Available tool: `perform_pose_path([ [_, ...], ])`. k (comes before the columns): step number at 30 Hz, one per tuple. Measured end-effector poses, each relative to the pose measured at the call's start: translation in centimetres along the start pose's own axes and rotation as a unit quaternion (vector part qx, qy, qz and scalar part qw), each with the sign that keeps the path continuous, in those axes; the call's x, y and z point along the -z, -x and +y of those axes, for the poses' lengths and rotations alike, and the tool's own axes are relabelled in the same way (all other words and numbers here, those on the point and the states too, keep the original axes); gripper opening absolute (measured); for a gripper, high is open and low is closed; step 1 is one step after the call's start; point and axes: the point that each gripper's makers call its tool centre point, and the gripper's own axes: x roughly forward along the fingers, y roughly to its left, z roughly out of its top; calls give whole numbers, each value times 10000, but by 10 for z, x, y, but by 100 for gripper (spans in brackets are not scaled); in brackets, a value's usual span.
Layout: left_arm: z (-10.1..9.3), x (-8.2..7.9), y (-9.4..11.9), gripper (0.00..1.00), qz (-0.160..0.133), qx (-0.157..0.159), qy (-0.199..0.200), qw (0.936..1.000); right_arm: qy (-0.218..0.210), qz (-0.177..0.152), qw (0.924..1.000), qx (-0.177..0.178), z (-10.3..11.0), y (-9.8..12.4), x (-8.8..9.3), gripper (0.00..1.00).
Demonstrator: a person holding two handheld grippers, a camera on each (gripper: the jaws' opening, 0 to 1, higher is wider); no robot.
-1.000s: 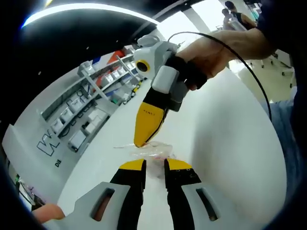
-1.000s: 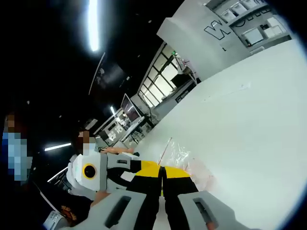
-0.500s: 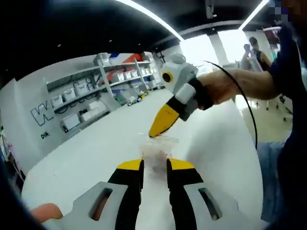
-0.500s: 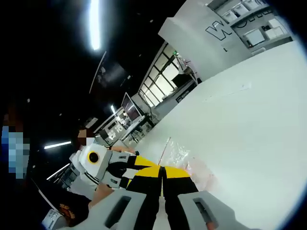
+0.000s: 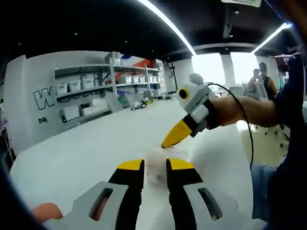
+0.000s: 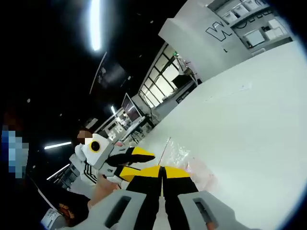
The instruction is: Open the resealable bag by pulling the two sides of the seal apart until the entire bag opening is separated and visibly accessible.
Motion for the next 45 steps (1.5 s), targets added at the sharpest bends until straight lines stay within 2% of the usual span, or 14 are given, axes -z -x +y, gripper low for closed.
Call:
perform_pose_path([
  [9,-3,-13,5,26,-239,192,557,9980,59,13,10000,-6,2,-2,1,0],
  [11,-5,-15,5,29,-272,282,806,9960,88,15,10000,-9,4,-3,1,0],
  [15,-4,-14,6,31,-247,267,1223,9918,154,8,9999,-5,4,-3,0,0],
  [18,-5,-11,5,31,-209,297,1656,9855,165,-8,9999,-8,5,-4,0,0],
  [22,0,-6,2,33,-156,271,2046,9784,138,-33,9999,-36,5,-5,3,0],
  [25,1,-7,1,33,-248,370,2482,9677,109,-60,9999,-58,6,-6,4,0],
  [26,0,-7,1,33,-285,418,2680,9621,107,-65,9999,-63,6,-6,5,0],
  [31,-1,-5,0,36,-277,511,2956,9535,123,-112,9998,-96,9,-6,6,0],
  [36,-5,0,-4,34,-265,651,3394,9380,180,-110,9997,-129,12,-7,8,0],
  [45,-8,6,-13,30,-221,679,3676,9272,241,-80,9996,-151,11,-9,12,0],
])
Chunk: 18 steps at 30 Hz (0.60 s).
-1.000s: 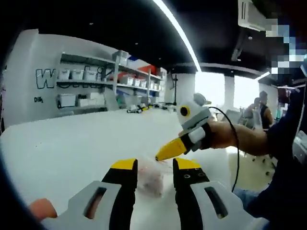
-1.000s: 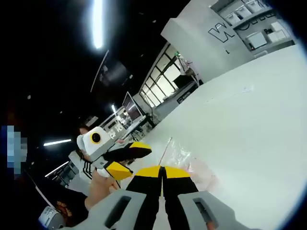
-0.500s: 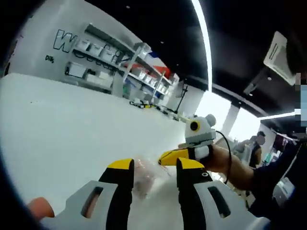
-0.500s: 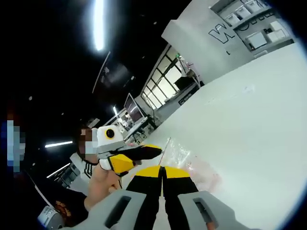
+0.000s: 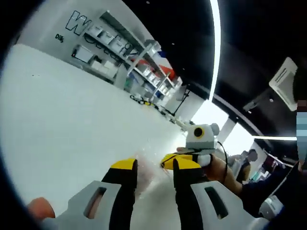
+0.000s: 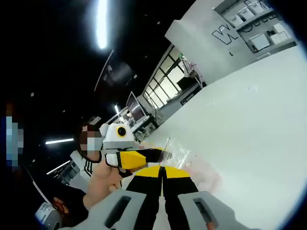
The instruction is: Open the resealable bag by pulling the two sides of the seal apart until the entire bag opening is separated and visibly accessible.
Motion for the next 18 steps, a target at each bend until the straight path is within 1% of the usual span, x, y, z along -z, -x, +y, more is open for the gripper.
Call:
perform_pose_path([
  [5,-1,4,-1,29,47,-9,16,10000,29,10,10000,12,0,-1,1,0],
  [18,-4,6,0,27,55,-6,8,10000,34,11,10000,19,0,-1,1,0],
])
